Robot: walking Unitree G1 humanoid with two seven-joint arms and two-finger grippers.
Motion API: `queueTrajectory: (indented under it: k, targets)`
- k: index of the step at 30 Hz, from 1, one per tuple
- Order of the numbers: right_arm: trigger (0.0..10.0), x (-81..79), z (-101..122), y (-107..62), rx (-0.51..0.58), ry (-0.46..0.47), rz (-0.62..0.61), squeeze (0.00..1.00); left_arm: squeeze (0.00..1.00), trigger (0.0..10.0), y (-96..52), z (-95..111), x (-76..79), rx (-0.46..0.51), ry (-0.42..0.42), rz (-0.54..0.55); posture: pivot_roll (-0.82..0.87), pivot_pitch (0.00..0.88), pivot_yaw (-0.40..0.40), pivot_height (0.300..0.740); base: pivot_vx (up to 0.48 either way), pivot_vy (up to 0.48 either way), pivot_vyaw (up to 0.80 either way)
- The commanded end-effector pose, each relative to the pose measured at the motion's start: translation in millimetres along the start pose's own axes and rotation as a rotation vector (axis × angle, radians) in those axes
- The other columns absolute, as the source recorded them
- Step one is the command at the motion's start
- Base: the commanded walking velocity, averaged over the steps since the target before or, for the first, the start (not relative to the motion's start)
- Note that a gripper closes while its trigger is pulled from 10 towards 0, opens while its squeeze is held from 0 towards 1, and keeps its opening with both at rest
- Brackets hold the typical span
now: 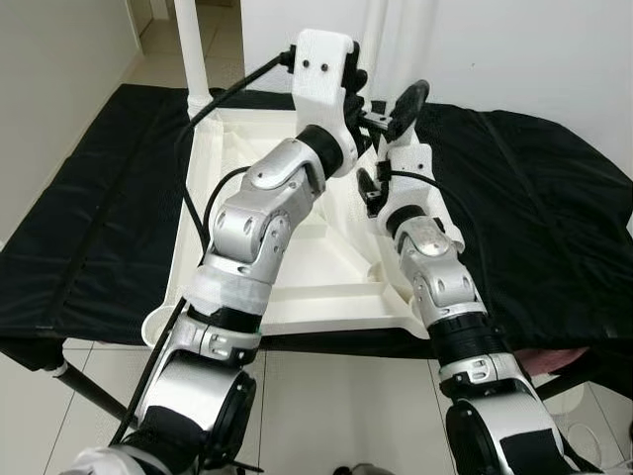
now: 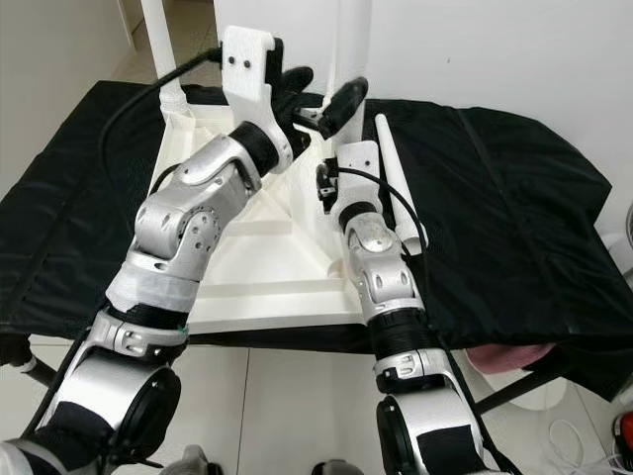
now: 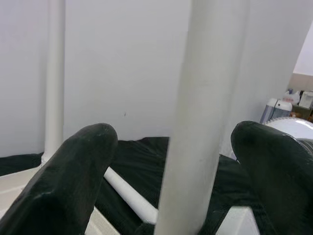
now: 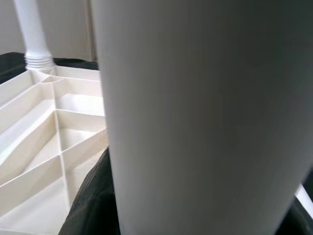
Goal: Building children table
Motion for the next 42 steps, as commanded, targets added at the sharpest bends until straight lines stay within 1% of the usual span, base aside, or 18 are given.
queueTrajectory:
  k: [1, 3, 5, 7, 9, 10, 14, 16, 19, 21, 23, 24, 25, 26, 28, 31, 36, 42]
  targets:
    - [10.0, 7.3, 1.6, -2.3, 0.013, 0.015, -0.031, 0.00, 0.00, 10.0, -2.9, -1.8, 0.0, -0.002, 0.011, -0.010, -0.05, 0.000, -0.058, 0.740, 0.000, 0.000, 0.00]
    - [10.0, 9.5, 0.7, -3.4, 0.014, 0.015, -0.039, 0.00, 0.00, 10.0, -5.6, -3.8, -1.7, -0.004, 0.017, -0.003, -0.05, 0.000, -0.058, 0.740, 0.000, 0.000, 0.00]
    - [10.0, 14.9, -4.1, -8.1, 0.008, 0.014, -0.062, 0.00, 0.00, 10.0, -15.5, -13.2, -4.8, -0.021, 0.044, -0.002, -0.05, 0.000, -0.061, 0.740, 0.000, 0.000, 0.00]
    - [10.0, 14.9, -4.1, -8.1, 0.008, 0.014, -0.062, 0.00, 0.00, 10.0, -15.5, -13.2, -4.8, -0.021, 0.044, -0.002, -0.05, 0.000, -0.061, 0.740, 0.000, 0.000, 0.00]
    - [10.0, 17.7, -9.3, -13.1, 0.001, 0.016, -0.077, 0.00, 0.00, 10.0, -29.2, -33.6, -9.5, -0.074, 0.092, -0.001, -0.05, 0.000, -0.063, 0.740, 0.000, 0.000, 0.00]
    - [10.0, 17.7, -9.3, -13.1, 0.001, 0.016, -0.077, 0.00, 0.00, 10.0, -29.2, -33.6, -9.5, -0.074, 0.092, -0.001, -0.05, 0.000, -0.063, 0.740, 0.000, 0.000, 0.00]
    - [10.0, 19.2, -11.3, -15.8, -0.001, 0.019, -0.086, 0.00, 0.00, 10.0, -41.5, -55.3, -12.6, -0.145, 0.134, -0.008, -0.05, 0.000, -0.063, 0.740, 0.000, 0.000, 0.00]
    - [10.0, 22.9, -8.9, -15.1, 0.006, 0.015, -0.101, 0.00, 0.00, 10.0, -53.0, -80.9, -11.5, -0.241, 0.192, -0.051, -0.05, 0.000, -0.062, 0.740, 0.000, 0.000, 0.00]
    - [10.0, 22.9, -8.9, -15.1, 0.006, 0.015, -0.101, 0.00, 0.00, 10.0, -53.0, -80.9, -11.5, -0.241, 0.192, -0.051, -0.05, 0.000, -0.062, 0.740, 0.000, 0.000, 0.00]
    - [10.0, 27.1, -4.8, -13.7, 0.017, 0.011, -0.114, 0.00, 0.00, 10.0, -61.8, -101.8, -8.9, -0.319, 0.250, -0.097, -0.06, 0.000, -0.061, 0.740, 0.000, 0.000, 0.00]
    - [10.0, 27.1, -4.8, -13.7, 0.017, 0.011, -0.114, 0.00, 0.00, 10.0, -61.8, -101.8, -8.9, -0.319, 0.250, -0.097, -0.06, 0.000, -0.061, 0.740, 0.000, 0.000, 0.00]
    - [10.0, 29.4, -2.2, -13.0, 0.024, 0.008, -0.120, 0.00, 0.00, 10.0, -66.2, -113.5, -6.5, -0.366, 0.290, -0.131, -0.06, 0.000, -0.061, 0.740, 0.000, 0.000, 0.00]
    - [10.0, 29.4, -2.2, -13.0, 0.024, 0.008, -0.120, 0.00, 0.00, 10.0, -66.2, -113.5, -6.5, -0.366, 0.290, -0.131, -0.06, 0.000, -0.061, 0.740, 0.000, 0.000, 0.00]
    - [10.0, 31.3, -0.1, -12.5, 0.029, 0.007, -0.125, 0.00, 0.00, 10.0, -70.2, -125.2, -5.3, -0.416, 0.311, -0.153, -0.06, 0.000, -0.059, 0.740, 0.000, 0.000, 0.00]
    - [10.0, 31.3, -0.1, -12.5, 0.029, 0.007, -0.125, 0.00, 0.00, 10.0, -70.2, -125.2, -5.3, -0.416, 0.311, -0.153, -0.06, 0.000, -0.059, 0.740, 0.000, 0.000, 0.00]
    - [10.0, 34.8, 4.2, -12.6, 0.041, 0.003, -0.136, 0.00, 0.00, 10.0, -77.4, -155.5, -10.4, -0.535, 0.353, -0.142, -0.08, 0.000, -0.050, 0.740, 0.000, 0.000, 0.00]
    - [10.0, 37.2, 4.6, -14.8, 0.044, 0.000, -0.146, 0.00, 0.00, 10.0, -83.6, -175.3, -12.6, -0.606, 0.418, -0.161, -0.09, 0.000, -0.042, 0.740, 0.000, 0.000, 0.00]
    - [10.0, 41.6, 3.7, -17.5, 0.041, -0.002, -0.165, 0.00, 0.00, 10.0, -88.3, -190.9, -12.6, -0.660, 0.457, -0.198, -0.10, 0.000, -0.030, 0.740, 0.000, 0.000, 0.00]
Point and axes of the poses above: a point about 5 cm out from each wrist's last joint towards the gripper, its own y axis pointing out of the wrist towards the gripper, its own z axis along the axis of the wrist's last joint, x = y × z, the point moved 3 cm from there along y, pointing out of the wrist towards the gripper, and after that the axes turned 4 degrees about -y, right-handed, at the moved point
